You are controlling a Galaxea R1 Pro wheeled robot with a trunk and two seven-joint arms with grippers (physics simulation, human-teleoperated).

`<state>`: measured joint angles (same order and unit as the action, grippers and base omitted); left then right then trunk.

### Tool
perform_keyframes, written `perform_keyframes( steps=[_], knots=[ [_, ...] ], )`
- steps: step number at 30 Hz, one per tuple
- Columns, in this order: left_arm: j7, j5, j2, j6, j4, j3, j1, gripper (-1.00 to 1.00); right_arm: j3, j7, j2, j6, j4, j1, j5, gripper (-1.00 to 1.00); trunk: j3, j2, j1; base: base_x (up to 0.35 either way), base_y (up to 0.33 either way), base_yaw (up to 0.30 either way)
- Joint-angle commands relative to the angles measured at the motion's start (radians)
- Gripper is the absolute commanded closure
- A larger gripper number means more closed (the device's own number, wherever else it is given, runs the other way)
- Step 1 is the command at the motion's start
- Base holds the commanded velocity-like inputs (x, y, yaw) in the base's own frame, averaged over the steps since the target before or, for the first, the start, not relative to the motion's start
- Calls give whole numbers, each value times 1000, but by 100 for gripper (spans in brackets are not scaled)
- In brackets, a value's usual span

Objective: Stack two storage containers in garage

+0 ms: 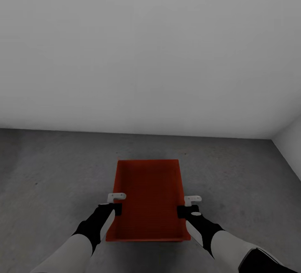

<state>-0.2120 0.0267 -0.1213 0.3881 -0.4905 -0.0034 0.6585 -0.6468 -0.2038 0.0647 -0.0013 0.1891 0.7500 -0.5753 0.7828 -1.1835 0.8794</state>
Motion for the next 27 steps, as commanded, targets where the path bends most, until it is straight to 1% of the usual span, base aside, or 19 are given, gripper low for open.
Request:
perform_keyframes(
  steps=[1, 18, 27],
  knots=[
    [-9, -14, 5, 9, 10, 0, 0, 100, 33, -31, -23, -12, 3, 2, 14, 100, 4, -8, 4, 0, 0, 0],
    [-9, -14, 5, 9, 10, 0, 0, 100, 33, -31, -23, -13, 3, 2, 14, 100, 57, -127, 69, 0, 0, 0],
    [-9, -14, 5, 9, 10, 0, 0, 100, 33, -31, -23, -13, 3, 2, 14, 100, 57, -127, 69, 0, 0, 0]
  ],
)
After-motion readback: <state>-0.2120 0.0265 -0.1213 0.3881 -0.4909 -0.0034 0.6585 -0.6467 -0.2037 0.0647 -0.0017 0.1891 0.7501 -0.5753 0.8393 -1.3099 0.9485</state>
